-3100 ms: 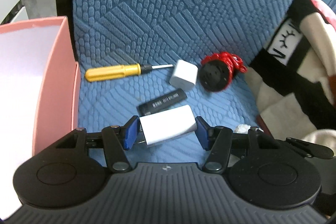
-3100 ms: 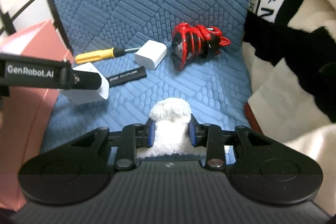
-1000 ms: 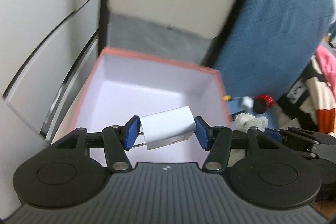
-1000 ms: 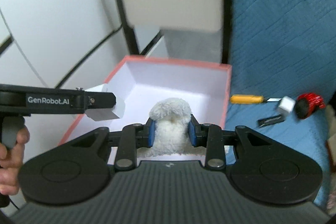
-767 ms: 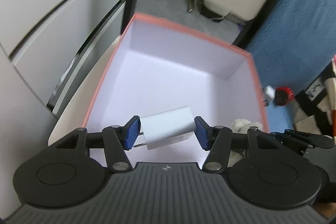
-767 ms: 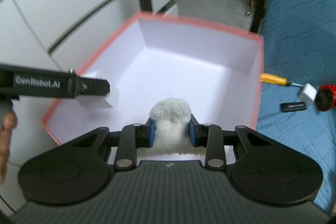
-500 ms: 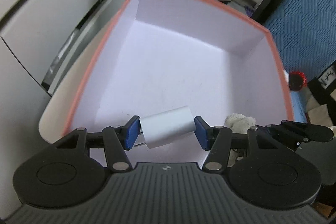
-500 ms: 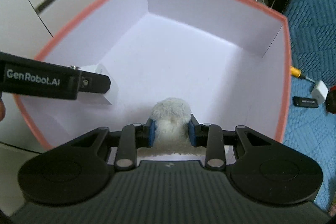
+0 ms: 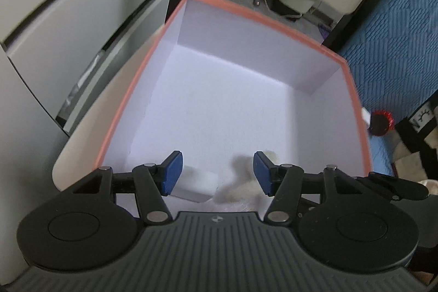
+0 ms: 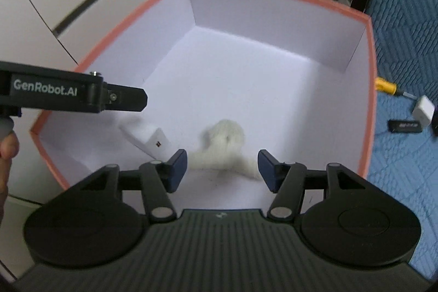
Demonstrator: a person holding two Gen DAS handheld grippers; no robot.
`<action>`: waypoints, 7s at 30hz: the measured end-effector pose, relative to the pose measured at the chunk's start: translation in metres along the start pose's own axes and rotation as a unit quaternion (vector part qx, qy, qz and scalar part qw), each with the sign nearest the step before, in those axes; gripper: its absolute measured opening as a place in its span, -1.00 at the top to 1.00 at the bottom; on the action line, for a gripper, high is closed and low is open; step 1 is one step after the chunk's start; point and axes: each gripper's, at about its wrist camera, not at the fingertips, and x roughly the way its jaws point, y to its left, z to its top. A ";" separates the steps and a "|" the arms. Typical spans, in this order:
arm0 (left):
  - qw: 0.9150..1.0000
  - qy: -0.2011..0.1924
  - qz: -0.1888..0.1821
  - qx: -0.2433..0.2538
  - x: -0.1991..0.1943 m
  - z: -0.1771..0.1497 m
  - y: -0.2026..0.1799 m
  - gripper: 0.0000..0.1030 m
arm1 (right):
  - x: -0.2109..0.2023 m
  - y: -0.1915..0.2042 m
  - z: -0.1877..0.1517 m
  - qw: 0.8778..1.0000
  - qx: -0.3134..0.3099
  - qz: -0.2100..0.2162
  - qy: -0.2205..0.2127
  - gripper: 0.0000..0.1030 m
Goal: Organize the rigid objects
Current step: 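Lower both objects into the pink box and open both grippers, then withdraw both tools from the box back over the seat, then lower left tool over black USB stick while right tool lowers over red-black figure, then close left gripper on black USB stick while right gripper closes on red-black figure, then lift the black USB stick and red-black figure off the seat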
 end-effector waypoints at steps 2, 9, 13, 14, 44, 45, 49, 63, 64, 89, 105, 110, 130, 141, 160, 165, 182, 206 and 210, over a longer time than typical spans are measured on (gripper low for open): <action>1.000 -0.013 0.001 0.003 -0.013 0.001 -0.006 -0.22 | -0.017 -0.003 0.000 1.000 0.005 0.005 -0.022 -0.16; 0.998 -0.062 -0.011 0.016 -0.057 0.003 -0.039 -0.22 | -0.088 -0.027 -0.010 0.996 0.036 0.003 -0.082 -0.16; 0.996 -0.086 -0.026 0.028 -0.080 -0.003 -0.070 -0.22 | -0.124 -0.042 -0.018 0.992 0.051 -0.013 -0.112 -0.16; 0.995 -0.092 -0.030 0.032 -0.086 -0.005 -0.077 -0.22 | -0.133 -0.046 -0.020 0.991 0.055 -0.018 -0.121 -0.16; 0.982 -0.124 -0.082 0.114 -0.096 -0.118 -0.248 -0.22 | -0.228 -0.151 -0.154 0.960 0.143 -0.094 -0.219 -0.16; 0.982 -0.125 -0.082 0.116 -0.095 -0.121 -0.252 -0.23 | -0.228 -0.155 -0.159 0.960 0.145 -0.099 -0.220 -0.16; 0.980 -0.122 -0.087 0.128 -0.082 -0.136 -0.269 -0.23 | -0.224 -0.171 -0.179 0.956 0.154 -0.118 -0.219 -0.16; 0.978 -0.108 -0.108 0.145 -0.025 -0.170 -0.293 -0.23 | -0.202 -0.206 -0.223 0.944 0.188 -0.160 -0.221 -0.16; 0.977 -0.105 -0.108 0.148 -0.021 -0.171 -0.293 -0.23 | -0.200 -0.207 -0.222 0.943 0.189 -0.161 -0.220 -0.16; 0.975 -0.067 -0.107 0.180 0.115 -0.097 -0.309 -0.23 | -0.132 -0.266 -0.157 0.934 0.231 -0.159 -0.220 -0.16; 0.971 -0.044 -0.103 0.212 0.180 -0.057 -0.339 -0.23 | -0.096 -0.340 -0.129 0.913 0.340 -0.076 -0.212 -0.16; 0.972 -0.034 -0.084 0.218 0.202 -0.040 -0.346 -0.23 | -0.081 -0.362 -0.111 0.900 0.375 -0.060 -0.214 -0.16; 0.970 0.028 -0.059 0.236 0.256 -0.005 -0.344 -0.22 | -0.028 -0.425 -0.070 0.864 0.456 -0.055 -0.207 -0.21; 0.960 0.035 -0.026 0.278 0.262 -0.016 -0.351 0.10 | 0.004 -0.444 -0.064 0.852 0.484 -0.055 -0.192 -0.35; 0.967 0.042 -0.043 0.246 0.254 -0.019 -0.347 0.46 | 0.023 -0.469 -0.064 0.859 0.489 0.009 -0.153 -0.26; 0.971 0.044 -0.049 0.229 0.251 -0.017 -0.344 0.47 | 0.010 -0.471 -0.062 0.868 0.467 -0.009 -0.167 -0.18; 0.983 0.056 -0.088 0.149 0.237 -0.010 -0.329 0.49 | -0.015 -0.406 -0.048 0.926 0.316 -0.137 -0.155 -0.17; 0.988 0.073 -0.076 0.109 0.239 -0.019 -0.319 0.49 | 0.023 -0.383 -0.042 0.955 0.252 -0.142 -0.072 -0.42; 0.988 0.072 -0.073 0.118 0.241 -0.020 -0.320 0.49 | 0.018 -0.382 -0.048 0.957 0.254 -0.132 -0.055 -0.41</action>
